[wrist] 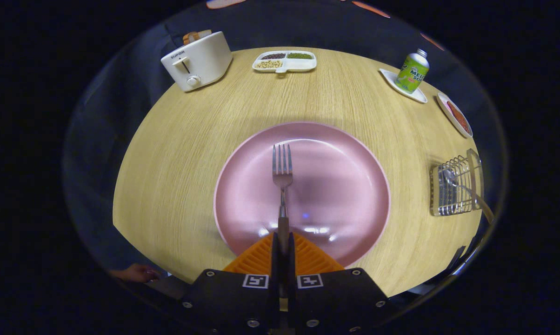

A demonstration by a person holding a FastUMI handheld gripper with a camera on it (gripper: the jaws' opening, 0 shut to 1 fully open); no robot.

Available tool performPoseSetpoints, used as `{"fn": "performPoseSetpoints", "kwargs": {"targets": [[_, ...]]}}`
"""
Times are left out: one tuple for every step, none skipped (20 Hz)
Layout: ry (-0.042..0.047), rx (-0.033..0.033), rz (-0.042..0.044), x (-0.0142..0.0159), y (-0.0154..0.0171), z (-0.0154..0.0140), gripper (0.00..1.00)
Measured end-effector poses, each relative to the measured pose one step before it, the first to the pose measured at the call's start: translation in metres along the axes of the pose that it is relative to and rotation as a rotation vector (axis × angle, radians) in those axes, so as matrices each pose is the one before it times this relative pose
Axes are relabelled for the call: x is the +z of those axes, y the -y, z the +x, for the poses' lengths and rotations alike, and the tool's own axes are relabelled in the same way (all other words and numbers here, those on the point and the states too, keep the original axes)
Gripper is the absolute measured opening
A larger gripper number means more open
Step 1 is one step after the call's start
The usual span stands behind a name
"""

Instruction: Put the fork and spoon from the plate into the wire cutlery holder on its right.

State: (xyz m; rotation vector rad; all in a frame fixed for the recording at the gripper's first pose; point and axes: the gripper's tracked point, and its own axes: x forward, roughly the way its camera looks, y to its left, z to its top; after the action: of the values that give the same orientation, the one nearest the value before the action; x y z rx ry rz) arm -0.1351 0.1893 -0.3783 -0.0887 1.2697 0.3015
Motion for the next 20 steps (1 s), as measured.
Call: {"fn": "performPoseSetpoints", "kwargs": {"targets": [[0.01371, -0.01163, 0.00254, 0.00247, 0.01388, -0.00942, 0.08], [0.01338, -0.00896, 0.00962, 0.00348, 0.01238, -0.00816, 0.08], [0.01435, -0.00751, 0.01375, 0.00411, 0.0128, -0.00686, 0.08], [0.01774, -0.00514, 0.01976, 0.00453, 0.01236, -0.00666, 0.08], [0.01811, -0.00601, 0.01964, 0.00557, 0.01227, -0.007, 0.07], [0.01305, -0.00715, 0.01914, 0.00397, 0.01206, -0.00671, 0.07], [0.01227, -0.00652, 0.01481, 0.00387, 0.01094, -0.00642, 0.07], [0.01377, -0.01277, 0.01034, 0.00524, 0.01198, -0.00743, 0.07], [0.01181, -0.0155, 0.00623, 0.00406, 0.01362, -0.00764, 0.07], [0.01177, -0.01491, 0.00908, 0.00483, 0.0133, -0.00654, 0.07], [0.01005, -0.01485, 0.00957, 0.00526, 0.01234, -0.00589, 0.07], [0.00332, -0.01535, 0.0083, 0.00213, 0.01311, -0.00576, 0.07], [0.00091, -0.01532, 0.00816, 0.0022, 0.01257, -0.0034, 0.07], [-0.00461, -0.01407, 0.00719, 0.00011, 0.01174, -0.003, 0.07], [-0.00445, -0.01172, 0.00643, 0.00049, 0.01055, -0.00156, 0.07], [-0.01063, -0.01024, 0.00152, -0.00075, 0.00871, 0.00033, 0.07], [-0.01038, -0.01216, -0.00024, -0.00097, 0.00957, 0.00089, 0.07], [-0.01107, -0.01235, 0.00164, -0.00292, 0.00831, 0.00142, 0.07], [-0.01593, -0.00823, 0.0007, -0.00446, 0.00845, 0.00119, 0.07], [-0.01549, -0.00382, -0.0005, -0.00213, 0.00522, 0.00087, 0.07]]}}
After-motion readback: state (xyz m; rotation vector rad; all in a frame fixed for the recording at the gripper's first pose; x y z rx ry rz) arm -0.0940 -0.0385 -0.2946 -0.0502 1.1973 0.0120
